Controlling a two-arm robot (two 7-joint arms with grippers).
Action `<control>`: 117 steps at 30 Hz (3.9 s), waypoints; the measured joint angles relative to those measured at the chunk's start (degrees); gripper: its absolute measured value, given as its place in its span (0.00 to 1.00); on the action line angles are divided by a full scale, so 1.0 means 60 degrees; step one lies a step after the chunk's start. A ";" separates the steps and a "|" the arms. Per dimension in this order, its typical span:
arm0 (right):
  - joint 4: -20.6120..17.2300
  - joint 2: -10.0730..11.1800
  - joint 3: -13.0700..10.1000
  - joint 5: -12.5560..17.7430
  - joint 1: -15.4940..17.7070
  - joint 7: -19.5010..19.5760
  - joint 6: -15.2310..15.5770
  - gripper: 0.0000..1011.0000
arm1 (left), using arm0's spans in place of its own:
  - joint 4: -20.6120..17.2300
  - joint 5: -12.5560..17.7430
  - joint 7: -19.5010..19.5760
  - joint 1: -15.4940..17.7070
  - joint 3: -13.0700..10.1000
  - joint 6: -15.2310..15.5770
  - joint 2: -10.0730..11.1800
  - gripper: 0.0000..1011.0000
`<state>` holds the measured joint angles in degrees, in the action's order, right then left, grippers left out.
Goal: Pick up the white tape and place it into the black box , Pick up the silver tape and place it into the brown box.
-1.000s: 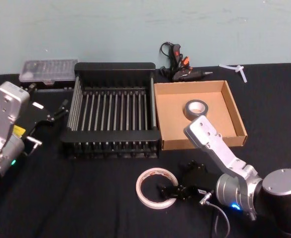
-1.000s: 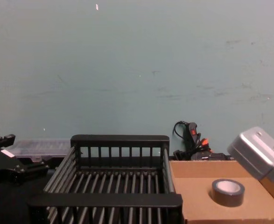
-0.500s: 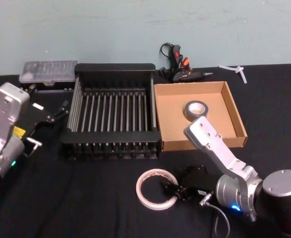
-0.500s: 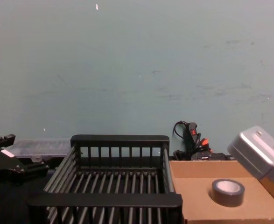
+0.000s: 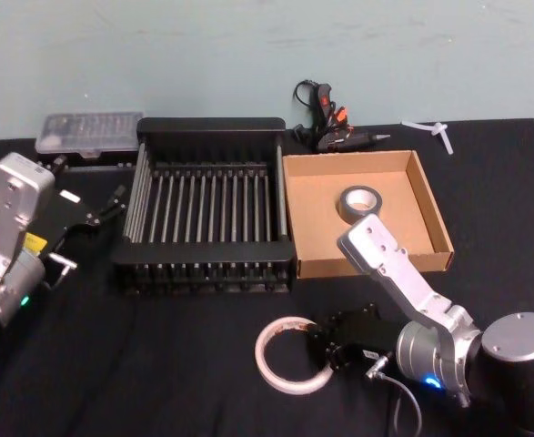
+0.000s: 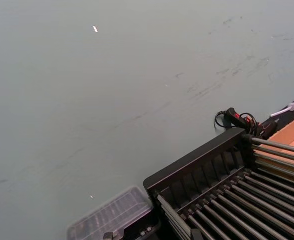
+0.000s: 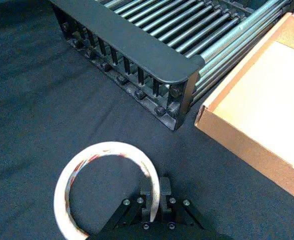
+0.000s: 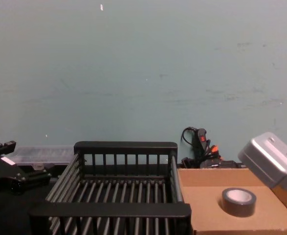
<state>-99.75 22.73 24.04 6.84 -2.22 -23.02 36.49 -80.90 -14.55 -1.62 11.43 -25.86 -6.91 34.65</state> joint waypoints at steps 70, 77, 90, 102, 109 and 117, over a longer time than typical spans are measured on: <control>0.0950 -0.0197 0.0040 0.0736 -0.2820 0.0141 -0.1003 0.09 | 0.0000 0.0000 0.0000 0.0000 0.0000 0.0000 0.0000 0.99; 0.2257 -0.0778 0.0373 0.0482 -0.3742 0.0140 -0.1240 0.09 | 0.0000 0.0000 0.0000 0.0000 0.0000 0.0000 0.0000 0.99; 0.4533 -0.1837 0.0841 -0.0053 -0.5036 0.0176 -0.1749 0.09 | 0.0000 0.0000 0.0000 0.0000 0.0000 0.0000 0.0000 0.99; 0.5982 -0.2547 0.0969 -0.0380 -0.5601 0.0195 -0.2189 0.09 | 0.0000 0.0000 0.0000 0.0000 0.0000 0.0000 0.0000 0.99; 0.6317 -0.2705 0.0954 -0.0512 -0.5661 0.0216 -0.2282 0.09 | 0.0001 -0.0001 0.0000 0.0000 0.0000 0.0000 0.0000 0.99; 0.6291 -0.2692 0.0951 -0.0509 -0.5664 0.0217 -0.2280 0.09 | 0.0000 0.0000 0.0000 0.0000 0.0000 0.0000 0.0000 0.99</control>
<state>-62.00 6.57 29.75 3.78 -36.21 -21.72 22.81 -80.90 -14.55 -1.62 11.43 -25.86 -6.91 34.65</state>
